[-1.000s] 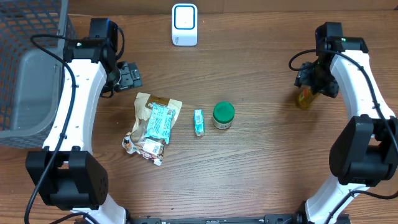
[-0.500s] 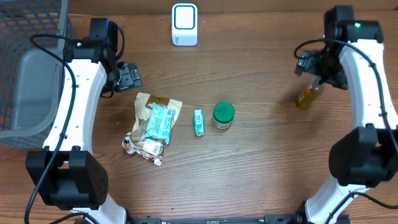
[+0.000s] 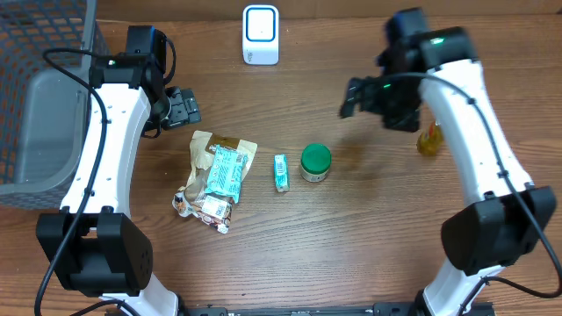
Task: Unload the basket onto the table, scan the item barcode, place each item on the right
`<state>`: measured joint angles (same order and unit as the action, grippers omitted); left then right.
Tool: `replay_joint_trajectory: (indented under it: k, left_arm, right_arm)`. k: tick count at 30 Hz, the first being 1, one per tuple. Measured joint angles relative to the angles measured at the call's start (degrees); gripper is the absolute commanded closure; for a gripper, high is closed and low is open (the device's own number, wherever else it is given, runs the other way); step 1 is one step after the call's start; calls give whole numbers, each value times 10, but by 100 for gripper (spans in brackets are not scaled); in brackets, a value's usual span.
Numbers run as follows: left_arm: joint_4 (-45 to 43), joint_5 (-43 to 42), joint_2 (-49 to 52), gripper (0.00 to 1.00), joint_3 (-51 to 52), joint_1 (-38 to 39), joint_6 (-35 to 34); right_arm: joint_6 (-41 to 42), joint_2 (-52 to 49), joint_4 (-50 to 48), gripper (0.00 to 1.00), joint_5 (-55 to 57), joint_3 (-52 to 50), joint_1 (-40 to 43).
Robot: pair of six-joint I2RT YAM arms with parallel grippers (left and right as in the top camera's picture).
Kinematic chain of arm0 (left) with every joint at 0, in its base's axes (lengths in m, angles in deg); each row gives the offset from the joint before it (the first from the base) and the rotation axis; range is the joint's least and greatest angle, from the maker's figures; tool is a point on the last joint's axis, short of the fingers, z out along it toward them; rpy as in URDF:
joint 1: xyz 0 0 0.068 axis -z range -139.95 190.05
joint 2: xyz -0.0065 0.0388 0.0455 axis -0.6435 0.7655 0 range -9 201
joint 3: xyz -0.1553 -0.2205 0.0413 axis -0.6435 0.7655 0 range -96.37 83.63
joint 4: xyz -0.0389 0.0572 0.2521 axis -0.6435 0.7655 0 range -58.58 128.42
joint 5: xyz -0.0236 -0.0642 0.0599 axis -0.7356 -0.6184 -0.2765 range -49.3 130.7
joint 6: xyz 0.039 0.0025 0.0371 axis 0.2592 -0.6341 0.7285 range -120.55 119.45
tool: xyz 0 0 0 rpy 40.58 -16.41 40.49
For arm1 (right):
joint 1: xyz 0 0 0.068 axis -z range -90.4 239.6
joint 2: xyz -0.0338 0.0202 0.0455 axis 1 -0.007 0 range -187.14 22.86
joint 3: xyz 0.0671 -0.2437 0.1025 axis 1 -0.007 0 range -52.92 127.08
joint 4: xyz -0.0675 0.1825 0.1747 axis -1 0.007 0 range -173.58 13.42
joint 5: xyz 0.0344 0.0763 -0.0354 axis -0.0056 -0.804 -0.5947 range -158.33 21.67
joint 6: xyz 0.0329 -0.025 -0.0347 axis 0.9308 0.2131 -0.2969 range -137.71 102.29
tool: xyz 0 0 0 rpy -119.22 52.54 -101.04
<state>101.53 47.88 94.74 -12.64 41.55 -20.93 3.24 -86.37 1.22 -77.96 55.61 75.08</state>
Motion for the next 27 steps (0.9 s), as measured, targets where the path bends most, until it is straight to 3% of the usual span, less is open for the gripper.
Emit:
replay_joint_trajectory:
  k: [12, 27]
  left_arm:
    - [0, 0, 0, 0, 0, 0, 0]
    - [0, 0, 0, 0, 0, 0, 0]
  right_arm:
    - [106, 0, -99, 0, 84, -37, -142]
    - [117, 0, -113, 0, 91, -37, -151]
